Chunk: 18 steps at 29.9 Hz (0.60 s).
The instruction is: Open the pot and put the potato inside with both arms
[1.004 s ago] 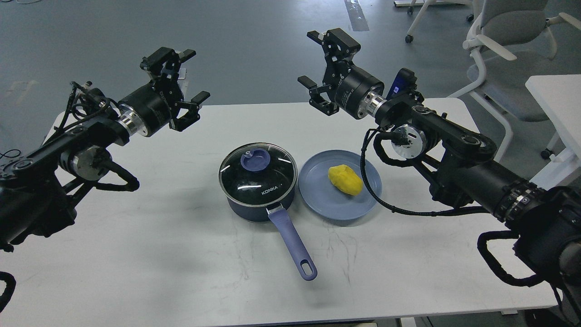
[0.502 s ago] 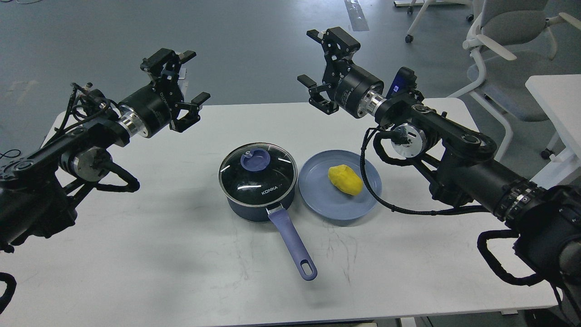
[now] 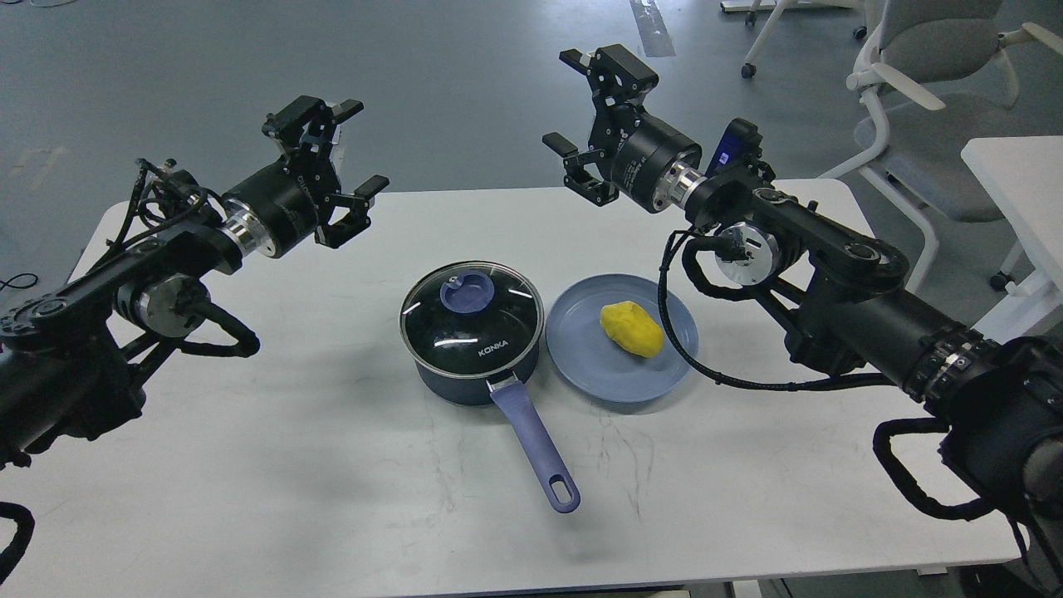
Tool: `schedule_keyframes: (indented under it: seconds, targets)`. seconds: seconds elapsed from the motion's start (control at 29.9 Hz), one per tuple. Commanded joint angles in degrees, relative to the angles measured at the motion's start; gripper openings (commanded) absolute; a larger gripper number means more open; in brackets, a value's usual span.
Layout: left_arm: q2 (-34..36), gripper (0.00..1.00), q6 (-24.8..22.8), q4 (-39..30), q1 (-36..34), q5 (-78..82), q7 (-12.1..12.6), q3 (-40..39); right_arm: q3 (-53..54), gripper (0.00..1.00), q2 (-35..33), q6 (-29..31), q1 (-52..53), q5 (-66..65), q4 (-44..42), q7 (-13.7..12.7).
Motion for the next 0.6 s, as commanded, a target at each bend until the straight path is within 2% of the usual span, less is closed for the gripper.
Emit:
schedule_keyframes:
  seconds: [0.0,0.57]
  targets:
    - [0.0,0.98,-0.3,0.0,0.1,0.0,0.2,0.0,-0.1,1.0,0.0,0.0,-0.1,0.0,0.0,-0.1]
    - [0.4,0.98,-0.4,0.0,0.7,0.0,0.2,-0.2,-0.1,1.0,0.1,0.0,1.1,0.0,0.1,-0.3]
